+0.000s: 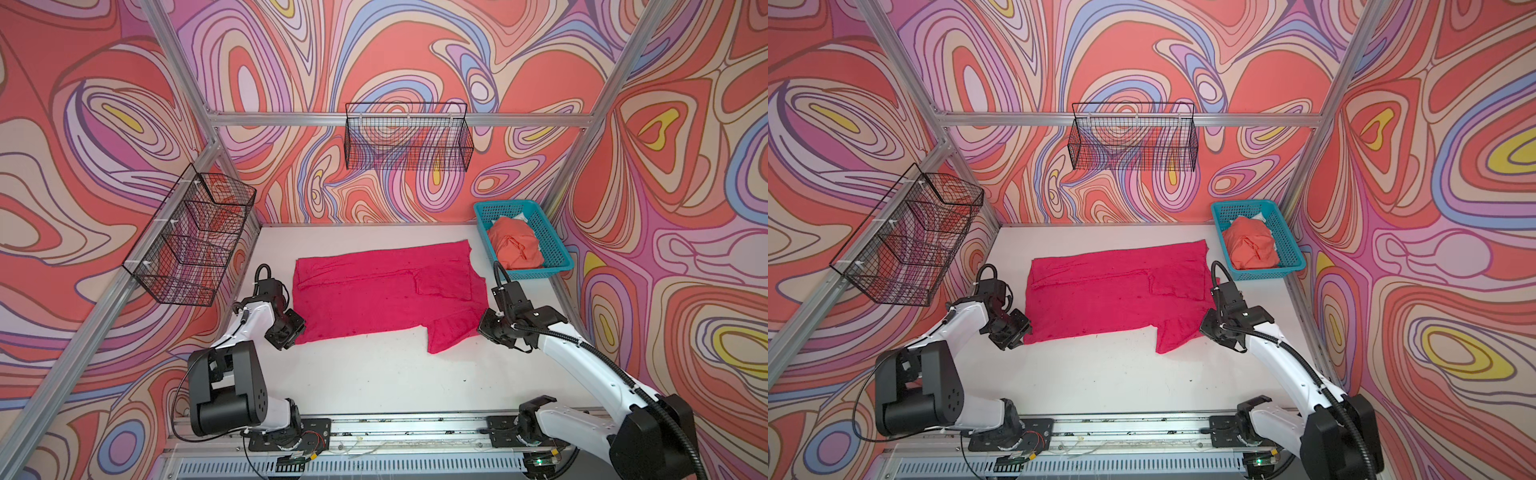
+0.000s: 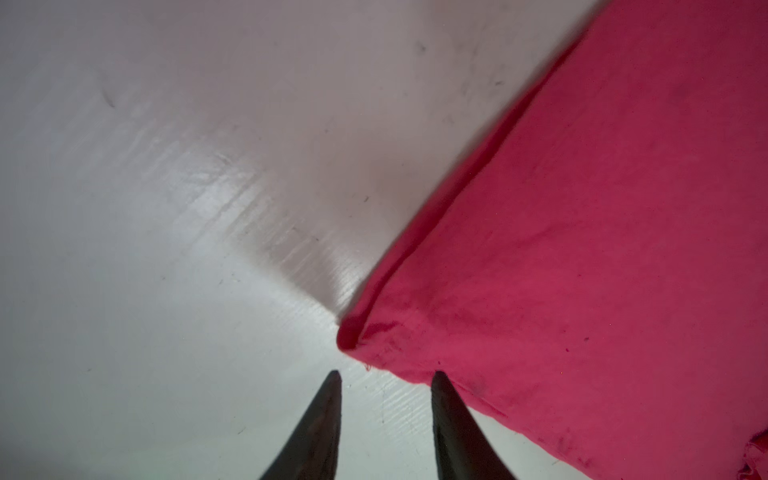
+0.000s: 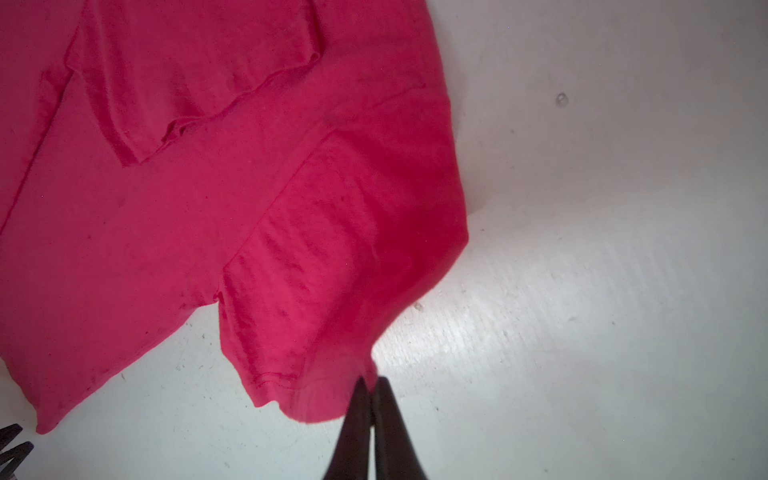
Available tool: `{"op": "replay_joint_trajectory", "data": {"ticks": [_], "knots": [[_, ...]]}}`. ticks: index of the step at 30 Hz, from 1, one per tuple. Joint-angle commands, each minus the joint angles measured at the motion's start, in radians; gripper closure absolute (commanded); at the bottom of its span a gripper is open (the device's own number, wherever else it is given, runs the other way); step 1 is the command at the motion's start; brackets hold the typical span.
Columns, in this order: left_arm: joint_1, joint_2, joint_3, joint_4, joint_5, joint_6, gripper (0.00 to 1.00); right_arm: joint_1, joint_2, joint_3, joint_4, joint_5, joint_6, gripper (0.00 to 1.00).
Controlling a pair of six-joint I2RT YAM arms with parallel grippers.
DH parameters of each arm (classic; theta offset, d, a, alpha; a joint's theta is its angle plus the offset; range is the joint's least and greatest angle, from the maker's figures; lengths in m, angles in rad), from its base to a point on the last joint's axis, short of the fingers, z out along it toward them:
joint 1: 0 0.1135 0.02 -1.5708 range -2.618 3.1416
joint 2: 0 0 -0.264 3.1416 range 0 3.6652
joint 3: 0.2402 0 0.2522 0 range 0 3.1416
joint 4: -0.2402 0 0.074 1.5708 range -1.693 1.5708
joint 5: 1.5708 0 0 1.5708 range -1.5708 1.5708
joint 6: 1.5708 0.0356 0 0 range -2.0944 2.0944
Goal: Fold and stack the t-shirts
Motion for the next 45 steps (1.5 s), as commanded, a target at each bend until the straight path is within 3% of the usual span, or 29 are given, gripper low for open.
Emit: {"op": "replay_joint_trajectory", "data": {"ticks": [1, 9, 17, 23, 37, 45], "knots": [[0.006, 0.014, -0.02, 0.014, -0.03, -0.034, 0.67, 0.005, 0.003, 0.017, -0.013, 0.012, 0.0, 1.0], [0.009, 0.052, -0.041, 0.038, -0.051, -0.033, 0.7, 0.005, -0.001, 0.009, -0.002, 0.008, 0.003, 1.0], [0.008, 0.071, -0.054, 0.064, -0.032, -0.049, 1.0, 0.006, -0.005, 0.019, 0.007, 0.006, 0.006, 1.0], [0.009, -0.017, 0.046, -0.001, -0.019, -0.053, 1.0, 0.005, 0.018, 0.112, -0.018, 0.035, -0.026, 1.0], [0.007, 0.202, 0.37, 0.051, 0.108, -0.026, 1.0, -0.059, 0.465, 0.552, 0.08, 0.032, -0.268, 1.0], [0.009, 0.336, 0.533, 0.048, 0.102, -0.022, 1.0, -0.117, 0.719, 0.85, 0.043, 0.017, -0.358, 1.0]]}}
